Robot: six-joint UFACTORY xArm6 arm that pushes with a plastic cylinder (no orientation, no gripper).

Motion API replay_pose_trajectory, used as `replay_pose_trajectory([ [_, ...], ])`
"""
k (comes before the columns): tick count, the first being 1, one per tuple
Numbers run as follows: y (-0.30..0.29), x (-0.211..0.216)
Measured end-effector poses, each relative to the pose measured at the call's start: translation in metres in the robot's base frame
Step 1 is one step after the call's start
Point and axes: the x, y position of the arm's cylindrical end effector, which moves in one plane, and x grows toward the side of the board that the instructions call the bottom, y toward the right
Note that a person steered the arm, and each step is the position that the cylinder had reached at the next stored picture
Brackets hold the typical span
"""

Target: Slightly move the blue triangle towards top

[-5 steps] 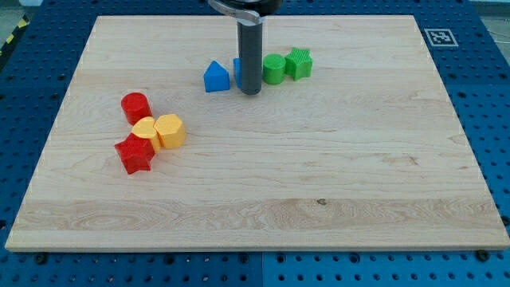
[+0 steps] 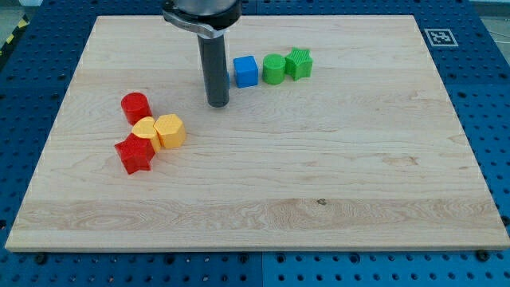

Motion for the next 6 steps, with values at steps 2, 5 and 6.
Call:
replay_pose_trajectory([
  [2, 0.000, 0.000],
  [5, 0.066, -0.013],
  [6, 0.069, -0.004],
])
